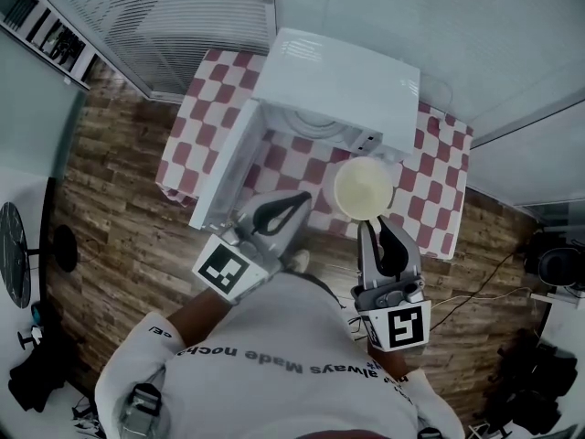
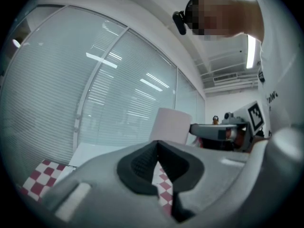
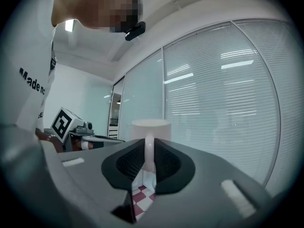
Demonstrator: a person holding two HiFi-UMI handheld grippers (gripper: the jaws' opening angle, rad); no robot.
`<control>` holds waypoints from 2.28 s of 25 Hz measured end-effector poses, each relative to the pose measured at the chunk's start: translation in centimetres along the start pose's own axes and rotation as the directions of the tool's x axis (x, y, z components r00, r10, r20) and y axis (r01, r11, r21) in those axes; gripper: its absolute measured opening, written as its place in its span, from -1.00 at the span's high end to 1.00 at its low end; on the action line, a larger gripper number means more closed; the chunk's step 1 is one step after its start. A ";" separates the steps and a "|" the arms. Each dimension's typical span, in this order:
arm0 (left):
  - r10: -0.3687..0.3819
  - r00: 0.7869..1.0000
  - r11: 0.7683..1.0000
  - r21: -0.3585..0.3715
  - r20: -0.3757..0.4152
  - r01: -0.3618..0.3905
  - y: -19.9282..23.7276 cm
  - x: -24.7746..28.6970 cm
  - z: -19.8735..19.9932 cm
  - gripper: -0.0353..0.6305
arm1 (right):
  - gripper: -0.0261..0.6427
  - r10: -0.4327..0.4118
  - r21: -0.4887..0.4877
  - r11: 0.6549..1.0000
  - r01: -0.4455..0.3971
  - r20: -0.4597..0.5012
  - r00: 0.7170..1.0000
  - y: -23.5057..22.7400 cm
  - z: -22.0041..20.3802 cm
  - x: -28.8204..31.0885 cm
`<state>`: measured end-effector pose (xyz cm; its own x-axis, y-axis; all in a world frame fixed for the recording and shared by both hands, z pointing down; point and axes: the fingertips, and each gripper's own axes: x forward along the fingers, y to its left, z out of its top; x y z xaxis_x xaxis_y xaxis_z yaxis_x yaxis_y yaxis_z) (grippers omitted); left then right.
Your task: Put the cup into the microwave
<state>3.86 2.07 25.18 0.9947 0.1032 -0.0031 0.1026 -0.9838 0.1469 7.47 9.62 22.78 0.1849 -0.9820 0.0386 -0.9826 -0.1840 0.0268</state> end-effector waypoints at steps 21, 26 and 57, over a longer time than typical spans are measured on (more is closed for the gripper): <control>-0.104 0.995 0.994 -0.011 0.006 0.104 11.3 1.5 2.2 0.89 | 0.79 -0.066 -0.022 0.998 0.067 0.023 0.998 -0.1 1.4 12.0; -0.099 0.995 0.995 -0.008 0.006 0.099 11.6 2.3 2.0 0.89 | 0.79 -0.066 -0.011 0.998 0.066 0.012 0.998 -0.8 0.9 12.2; -0.050 0.998 0.997 -0.068 -0.049 0.047 12.4 7.5 -1.6 0.88 | 0.79 -0.051 0.025 0.998 0.053 -0.069 0.996 -6.0 -3.5 11.8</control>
<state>12.56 -9.10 28.58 0.9865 0.1592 0.0377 0.1477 -0.9658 0.2131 15.63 -0.69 26.60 0.2361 -0.9660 0.1055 -0.9715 -0.2370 0.0040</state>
